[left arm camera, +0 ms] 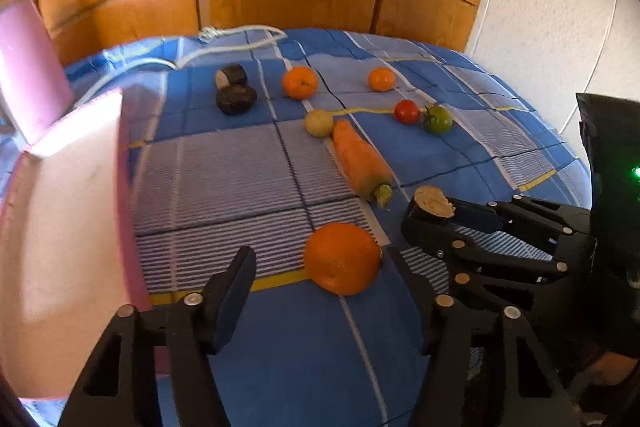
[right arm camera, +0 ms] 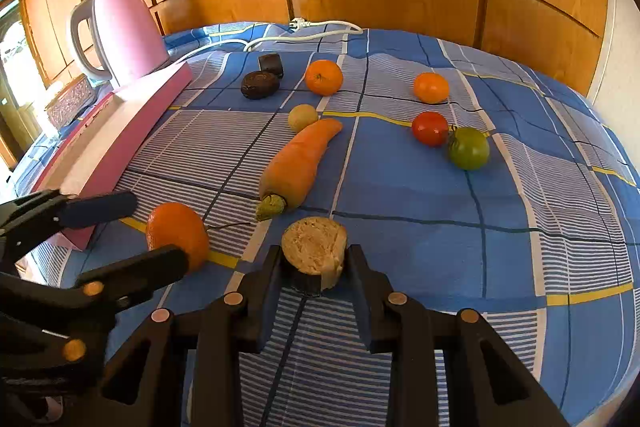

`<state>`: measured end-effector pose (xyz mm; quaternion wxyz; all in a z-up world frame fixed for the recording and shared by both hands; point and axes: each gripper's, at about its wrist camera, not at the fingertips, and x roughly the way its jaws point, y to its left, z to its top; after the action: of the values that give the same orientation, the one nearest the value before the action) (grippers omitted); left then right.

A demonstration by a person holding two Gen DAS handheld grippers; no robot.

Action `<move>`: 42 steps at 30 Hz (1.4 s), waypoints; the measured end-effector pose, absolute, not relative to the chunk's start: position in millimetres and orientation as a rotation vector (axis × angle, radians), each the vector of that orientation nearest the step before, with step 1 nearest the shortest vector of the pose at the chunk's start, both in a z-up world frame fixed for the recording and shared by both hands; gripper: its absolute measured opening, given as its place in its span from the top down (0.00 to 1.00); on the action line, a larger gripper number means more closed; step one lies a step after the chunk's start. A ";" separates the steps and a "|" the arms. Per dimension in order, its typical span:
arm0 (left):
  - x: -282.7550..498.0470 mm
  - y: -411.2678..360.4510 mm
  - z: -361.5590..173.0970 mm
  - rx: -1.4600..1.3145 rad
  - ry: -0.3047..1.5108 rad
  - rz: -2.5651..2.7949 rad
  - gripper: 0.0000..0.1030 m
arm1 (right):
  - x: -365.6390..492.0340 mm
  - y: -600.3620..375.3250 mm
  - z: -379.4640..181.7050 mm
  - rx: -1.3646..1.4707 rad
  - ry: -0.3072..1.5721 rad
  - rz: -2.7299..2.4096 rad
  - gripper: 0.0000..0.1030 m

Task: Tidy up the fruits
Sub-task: 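Grasp the mandarin with the left gripper while the right gripper holds the slice, then carry both items over the white tray and open both grippers to drop them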

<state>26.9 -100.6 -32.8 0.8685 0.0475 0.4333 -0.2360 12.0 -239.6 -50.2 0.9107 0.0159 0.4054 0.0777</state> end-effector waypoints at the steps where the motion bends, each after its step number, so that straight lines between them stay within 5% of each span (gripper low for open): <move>1: 29.4 -101.5 -34.8 0.086 0.918 -0.501 0.42 | 11.6 -239.0 -50.4 0.026 0.832 0.159 0.69; 5: 34.5 -105.1 -41.5 0.069 0.936 -0.524 0.61 | 10.6 -236.9 -50.9 -0.002 0.819 0.159 0.69; 42: 34.4 53.9 13.0 -0.158 0.776 -0.067 0.62 | 22.5 -154.8 1.4 -0.034 0.798 0.425 0.69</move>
<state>34.4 53.9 13.0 0.9221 -0.0770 0.3779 -0.0325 22.5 -154.8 1.4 0.8995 -0.0166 0.3854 0.2052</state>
